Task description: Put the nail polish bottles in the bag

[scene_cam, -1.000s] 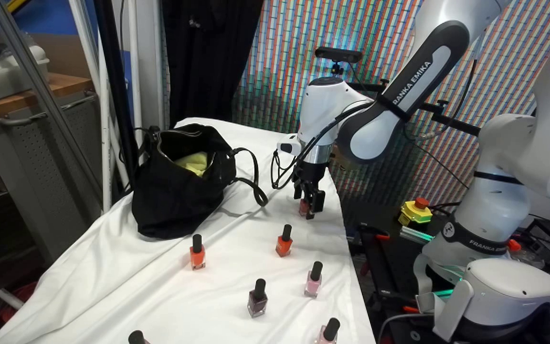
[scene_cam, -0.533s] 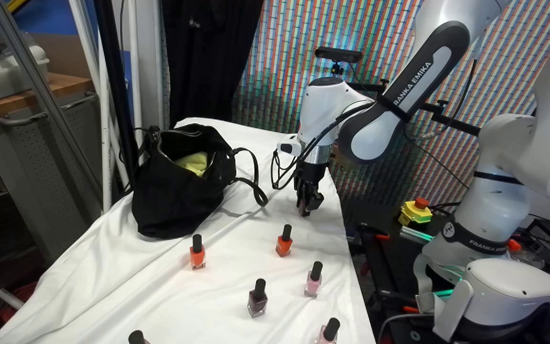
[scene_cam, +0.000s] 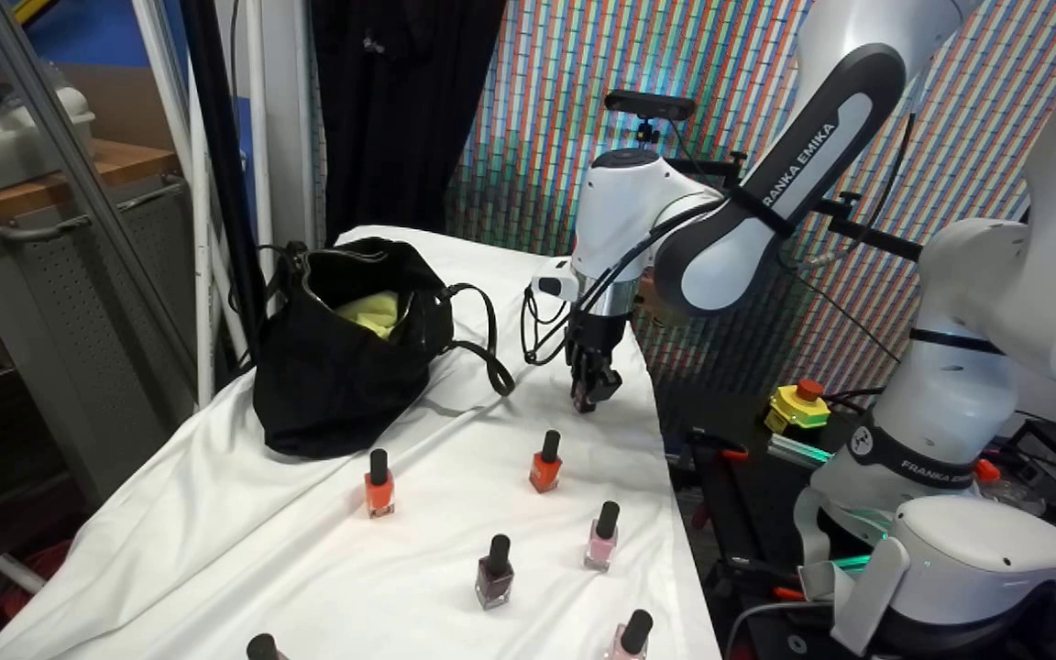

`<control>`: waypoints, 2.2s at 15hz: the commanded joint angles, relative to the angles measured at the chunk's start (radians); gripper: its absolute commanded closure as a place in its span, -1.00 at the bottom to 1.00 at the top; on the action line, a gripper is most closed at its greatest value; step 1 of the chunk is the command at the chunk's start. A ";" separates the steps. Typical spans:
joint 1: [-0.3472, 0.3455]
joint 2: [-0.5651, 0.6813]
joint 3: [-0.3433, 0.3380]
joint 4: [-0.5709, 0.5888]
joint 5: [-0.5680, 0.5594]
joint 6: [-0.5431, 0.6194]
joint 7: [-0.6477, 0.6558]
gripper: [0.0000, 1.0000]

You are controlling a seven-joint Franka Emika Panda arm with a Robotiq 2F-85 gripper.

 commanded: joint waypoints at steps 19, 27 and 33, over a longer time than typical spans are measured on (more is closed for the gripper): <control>0.024 0.022 0.070 0.450 -0.044 -0.034 0.389 0.70; 0.041 0.216 0.101 0.676 0.052 -0.027 0.364 0.70; 0.043 0.248 0.098 0.713 0.049 -0.039 0.362 -0.83</control>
